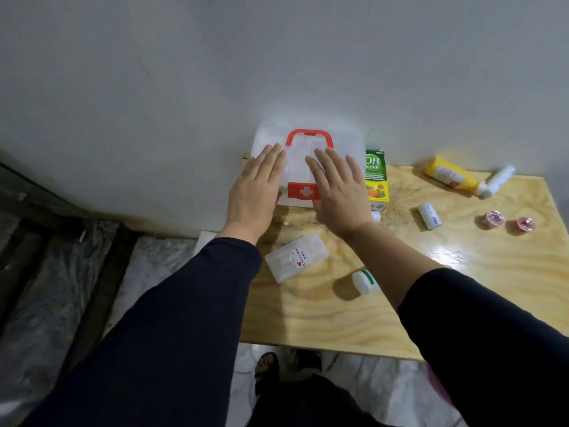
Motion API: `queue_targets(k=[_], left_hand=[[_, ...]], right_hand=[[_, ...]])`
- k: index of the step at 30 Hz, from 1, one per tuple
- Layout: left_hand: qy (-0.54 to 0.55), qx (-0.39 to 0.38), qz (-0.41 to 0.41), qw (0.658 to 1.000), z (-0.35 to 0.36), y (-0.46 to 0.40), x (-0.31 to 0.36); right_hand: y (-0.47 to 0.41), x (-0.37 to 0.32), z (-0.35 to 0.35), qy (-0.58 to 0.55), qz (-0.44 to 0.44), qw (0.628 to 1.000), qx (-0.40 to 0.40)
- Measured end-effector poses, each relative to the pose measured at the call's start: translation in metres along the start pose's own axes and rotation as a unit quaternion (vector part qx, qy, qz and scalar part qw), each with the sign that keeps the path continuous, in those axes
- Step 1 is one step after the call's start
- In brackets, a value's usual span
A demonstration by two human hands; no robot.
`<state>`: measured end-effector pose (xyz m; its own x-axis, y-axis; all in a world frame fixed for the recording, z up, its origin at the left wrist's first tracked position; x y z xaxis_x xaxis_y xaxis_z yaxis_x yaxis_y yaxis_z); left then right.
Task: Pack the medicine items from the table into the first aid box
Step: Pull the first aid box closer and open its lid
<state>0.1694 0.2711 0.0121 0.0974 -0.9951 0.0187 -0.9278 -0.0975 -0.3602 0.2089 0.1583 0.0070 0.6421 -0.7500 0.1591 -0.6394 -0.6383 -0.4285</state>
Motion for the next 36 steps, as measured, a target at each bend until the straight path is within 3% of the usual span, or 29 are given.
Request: queue_targets(k=[4, 11, 16, 24, 36], left_hand=[[0.016, -0.016, 0.004, 1.000, -0.006, 0.000, 0.000], [0.045, -0.010, 0.020, 0.999, -0.014, 0.013, 0.001], [0.051, -0.024, 0.031, 0.998, -0.019, 0.016, -0.004], [0.064, 0.032, 0.078, 0.994, -0.057, 0.001, -0.007], [0.046, 0.060, 0.048, 0.996, -0.080, -0.031, -0.001]], right_hand=[[0.004, -0.001, -0.010, -0.023, -0.009, 0.999, -0.022], [0.015, -0.014, -0.038, -0.098, -0.022, 0.989, 0.110], [0.015, -0.017, -0.054, -0.132, 0.018, 0.981, 0.143], [-0.001, -0.008, -0.099, -0.155, 0.072, 0.962, 0.214], [-0.056, 0.023, -0.117, -0.189, 0.137, 0.950, 0.208]])
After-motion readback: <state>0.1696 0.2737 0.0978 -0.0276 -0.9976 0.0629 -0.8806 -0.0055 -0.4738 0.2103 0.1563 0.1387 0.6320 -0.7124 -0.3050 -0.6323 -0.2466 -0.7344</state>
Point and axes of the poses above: each hand's wrist, its own y-axis away from the middle knuckle, its own z-axis out of the palm, x = y × z, the point moved 9 cm from there along -y, towards the middle knuckle, and after that the axes turned 8 degrees about x, right-handed, at the moved point
